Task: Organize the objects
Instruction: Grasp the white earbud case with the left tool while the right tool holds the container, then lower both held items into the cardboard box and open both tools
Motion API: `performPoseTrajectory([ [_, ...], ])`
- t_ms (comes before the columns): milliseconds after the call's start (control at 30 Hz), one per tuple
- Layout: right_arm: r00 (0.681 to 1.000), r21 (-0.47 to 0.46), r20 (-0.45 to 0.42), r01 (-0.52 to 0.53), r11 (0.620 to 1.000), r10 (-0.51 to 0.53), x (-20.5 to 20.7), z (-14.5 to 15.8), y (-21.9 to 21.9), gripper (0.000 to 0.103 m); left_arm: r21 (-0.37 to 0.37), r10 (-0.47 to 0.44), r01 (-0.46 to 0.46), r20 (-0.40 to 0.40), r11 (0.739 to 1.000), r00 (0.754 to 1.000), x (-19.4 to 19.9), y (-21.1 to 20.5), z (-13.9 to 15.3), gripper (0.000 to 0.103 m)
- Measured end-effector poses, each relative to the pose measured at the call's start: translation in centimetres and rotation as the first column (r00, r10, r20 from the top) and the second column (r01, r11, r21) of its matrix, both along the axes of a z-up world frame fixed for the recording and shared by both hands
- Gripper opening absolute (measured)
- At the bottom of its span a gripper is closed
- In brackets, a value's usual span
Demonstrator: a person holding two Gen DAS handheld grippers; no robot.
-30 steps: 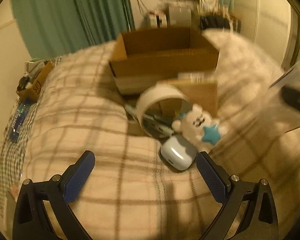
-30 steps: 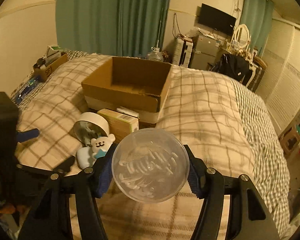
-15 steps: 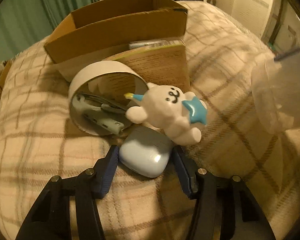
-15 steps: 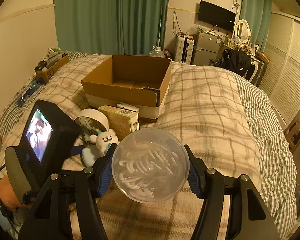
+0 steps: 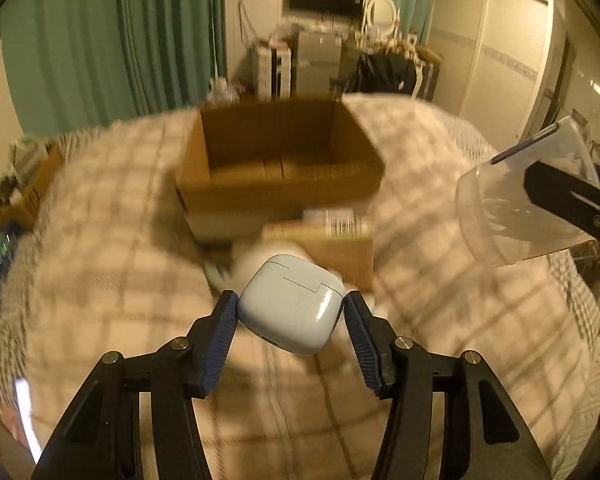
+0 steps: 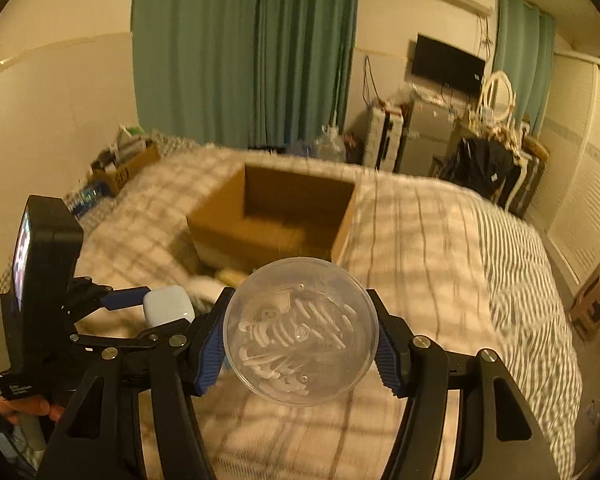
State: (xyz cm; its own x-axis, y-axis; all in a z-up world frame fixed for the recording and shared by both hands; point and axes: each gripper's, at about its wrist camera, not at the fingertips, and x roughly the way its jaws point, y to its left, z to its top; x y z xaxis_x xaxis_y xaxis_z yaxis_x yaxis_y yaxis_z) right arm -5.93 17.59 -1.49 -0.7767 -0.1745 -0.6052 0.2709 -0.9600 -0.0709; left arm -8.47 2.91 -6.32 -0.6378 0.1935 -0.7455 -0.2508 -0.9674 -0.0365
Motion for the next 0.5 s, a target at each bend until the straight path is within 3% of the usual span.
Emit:
performPoseTrajectory([
  [167, 0.995, 0.001, -0.101, -0.015, 1.0, 0.015, -2.0, 4.7, -0.8, 0.062, 0.018, 0.006, -0.004, -0.1, 1.0, 0.995, -3.7, -0.2, 5.6, 0.056],
  [333, 0.989, -0.037, -0.146, -0.023, 0.999, 0.017, -7.4, 9.0, -1.1, 0.062, 0.054, 0.036, -0.028, -0.141, 0.998, 0.989, -8.3, -0.5, 10.4, 0.056],
  [500, 0.988, -0.047, -0.152, 0.004, 0.999, -0.011, -14.6, 10.7, -2.0, 0.062, 0.027, 0.066, -0.063, -0.183, 0.998, 0.981, -13.2, -0.2, 12.3, 0.056],
])
